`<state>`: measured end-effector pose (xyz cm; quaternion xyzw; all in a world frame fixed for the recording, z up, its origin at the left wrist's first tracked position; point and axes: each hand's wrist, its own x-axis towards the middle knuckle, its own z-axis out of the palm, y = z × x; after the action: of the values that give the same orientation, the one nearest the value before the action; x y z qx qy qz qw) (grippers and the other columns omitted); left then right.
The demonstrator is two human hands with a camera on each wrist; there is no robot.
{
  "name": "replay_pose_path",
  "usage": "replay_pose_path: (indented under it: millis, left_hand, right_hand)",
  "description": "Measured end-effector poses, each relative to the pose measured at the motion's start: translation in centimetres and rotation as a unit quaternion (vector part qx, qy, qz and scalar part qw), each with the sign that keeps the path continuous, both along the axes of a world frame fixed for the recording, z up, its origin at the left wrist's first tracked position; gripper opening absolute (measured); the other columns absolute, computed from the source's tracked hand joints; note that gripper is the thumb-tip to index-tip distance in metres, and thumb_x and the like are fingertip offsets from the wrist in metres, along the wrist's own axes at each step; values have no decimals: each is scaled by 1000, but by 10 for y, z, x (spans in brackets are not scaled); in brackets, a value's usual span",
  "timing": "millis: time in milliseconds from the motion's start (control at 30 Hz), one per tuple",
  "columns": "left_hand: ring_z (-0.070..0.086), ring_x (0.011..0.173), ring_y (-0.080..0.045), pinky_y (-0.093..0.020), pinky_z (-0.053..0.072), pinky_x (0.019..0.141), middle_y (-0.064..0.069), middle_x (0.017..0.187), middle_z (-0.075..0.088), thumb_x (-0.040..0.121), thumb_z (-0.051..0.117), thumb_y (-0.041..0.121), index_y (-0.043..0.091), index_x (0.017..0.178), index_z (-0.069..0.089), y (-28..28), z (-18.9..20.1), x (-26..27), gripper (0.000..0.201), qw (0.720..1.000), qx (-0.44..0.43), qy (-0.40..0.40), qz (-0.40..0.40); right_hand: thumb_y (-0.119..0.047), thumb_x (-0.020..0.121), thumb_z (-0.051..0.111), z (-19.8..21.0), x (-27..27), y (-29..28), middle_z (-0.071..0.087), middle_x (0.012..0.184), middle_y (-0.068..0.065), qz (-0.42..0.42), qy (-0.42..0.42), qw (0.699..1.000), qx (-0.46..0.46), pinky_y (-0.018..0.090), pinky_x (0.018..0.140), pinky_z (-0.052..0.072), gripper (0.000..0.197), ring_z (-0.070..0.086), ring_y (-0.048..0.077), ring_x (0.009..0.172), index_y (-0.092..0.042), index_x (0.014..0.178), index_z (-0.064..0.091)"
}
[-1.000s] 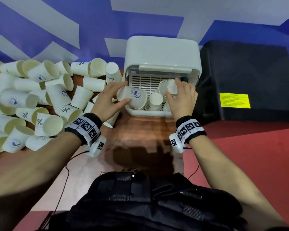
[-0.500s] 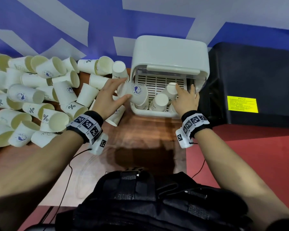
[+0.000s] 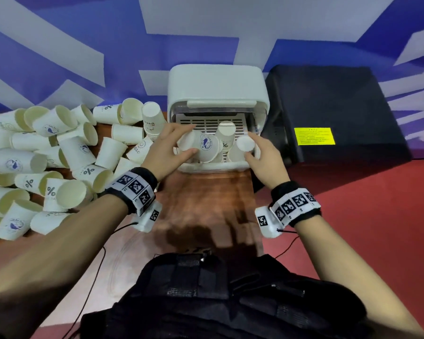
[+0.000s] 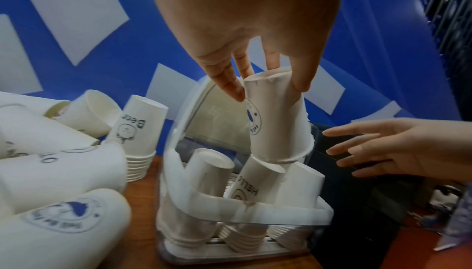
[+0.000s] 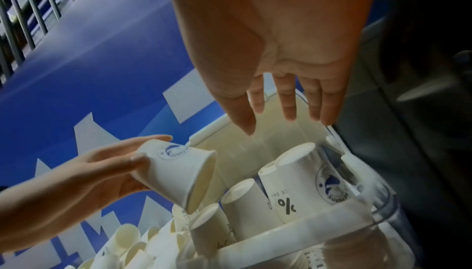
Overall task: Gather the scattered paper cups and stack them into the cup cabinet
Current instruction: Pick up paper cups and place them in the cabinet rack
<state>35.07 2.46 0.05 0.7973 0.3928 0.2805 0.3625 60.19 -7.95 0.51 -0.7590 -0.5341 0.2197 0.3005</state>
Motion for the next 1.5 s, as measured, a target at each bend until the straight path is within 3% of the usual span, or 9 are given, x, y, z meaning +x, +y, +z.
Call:
replay_pose_path:
  millis: [133,233,367,567,767,1067,1267,1433,1500]
  left_hand:
    - [45,119,-15,-39,45,97,-4,127,50,80,58,52,21,133,52,-6,3,19,62,999,15,13,-33]
    - [46,119,-18,-39,44,98,-6,126,51,84,67,39,19,133,52,-8,6,35,56,998,27,18,-45]
    - [43,123,-18,-22,29,103,-6,130,48,86,69,24,18,136,50,-13,14,58,53,997,44,41,-58]
    - [42,124,-28,-39,33,107,-7,136,47,88,65,22,15,135,50,-7,15,90,50,977,126,113,-133]
    - [39,126,-30,-37,30,107,-5,140,44,88,65,18,17,137,48,5,8,123,52,956,122,195,-183]
    - [36,126,-34,-40,29,105,-6,144,42,92,59,22,18,143,41,7,-12,160,54,917,105,332,-192]
    - [35,126,-34,-40,30,108,-3,147,39,93,57,23,19,145,38,2,-22,164,55,924,89,331,-167]
    - [12,142,-37,-43,17,116,-10,157,22,89,61,23,21,148,30,-13,-18,145,67,907,138,353,-183]
    - [11,143,-37,-44,15,116,-12,157,19,85,67,23,21,148,32,-24,-19,128,72,921,130,319,-181]
  right_hand:
    - [-8,89,59,13,0,-25,55,131,11,-13,7,999,31,18,102,30,45,49,22,123,-10,133,53]
    - [-6,87,60,14,2,-44,60,124,10,-23,9,998,57,27,103,38,41,53,21,117,-10,128,59]
    - [-4,87,59,18,7,-63,60,122,6,-32,22,997,71,32,100,43,41,54,17,115,-11,127,59]
    - [-3,87,56,14,8,-75,62,118,7,-26,12,992,122,37,95,47,36,56,18,112,-7,122,62]
    - [-4,90,54,7,13,-85,58,122,3,-21,46,995,82,39,100,45,39,53,21,118,-13,127,59]
    - [-3,88,56,-5,26,-90,57,120,5,-11,66,997,39,37,97,46,45,57,19,108,-14,131,55]
    - [-6,89,55,-10,26,-88,56,125,5,-10,80,997,19,40,100,45,46,57,21,112,-15,134,53]
    - [-6,90,56,-9,17,-83,54,128,9,0,83,996,12,38,100,45,45,56,22,111,-11,134,51]
    - [-6,90,57,-8,9,-78,54,127,9,4,84,996,2,36,99,45,45,56,22,110,-10,135,51]
